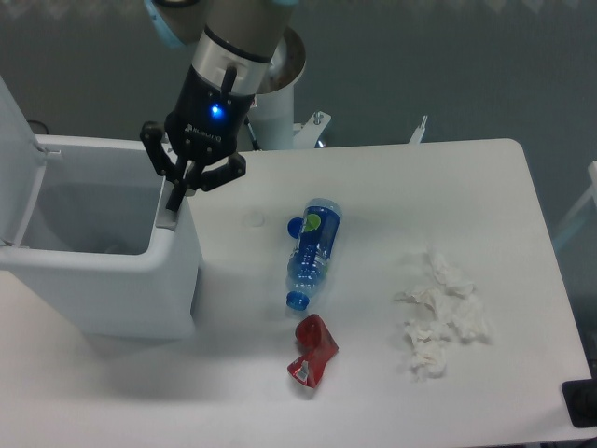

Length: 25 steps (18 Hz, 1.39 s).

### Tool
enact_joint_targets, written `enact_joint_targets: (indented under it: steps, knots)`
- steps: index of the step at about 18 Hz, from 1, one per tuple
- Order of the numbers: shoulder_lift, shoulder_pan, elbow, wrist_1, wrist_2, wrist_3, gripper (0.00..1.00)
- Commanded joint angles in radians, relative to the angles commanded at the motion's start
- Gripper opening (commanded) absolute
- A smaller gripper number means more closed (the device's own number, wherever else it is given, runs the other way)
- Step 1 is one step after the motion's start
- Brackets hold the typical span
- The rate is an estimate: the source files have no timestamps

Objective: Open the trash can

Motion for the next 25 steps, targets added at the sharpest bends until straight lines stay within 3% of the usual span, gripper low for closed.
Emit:
enact_joint_targets:
  steps: [1, 7, 10, 12, 18, 25]
  knots:
    - [-0.002, 0.014, 0.005, 0.000, 0.038, 0.023, 1.00]
    - [-0.112, 0.127, 0.014, 0.023, 0.293, 0.363, 1.00]
    - [-0.181, 0.189, 0.018, 0.055, 0.310, 0.501, 1.00]
    - [-0.231, 0.203, 0.028, 0.084, 0.321, 0.567, 1.00]
    - [-0.388, 0.235, 0.112, 0.104, 0.515, 0.742, 1.00]
    - [-0.414, 0.267, 0.117, 0.094, 0.559, 0.824, 1.00]
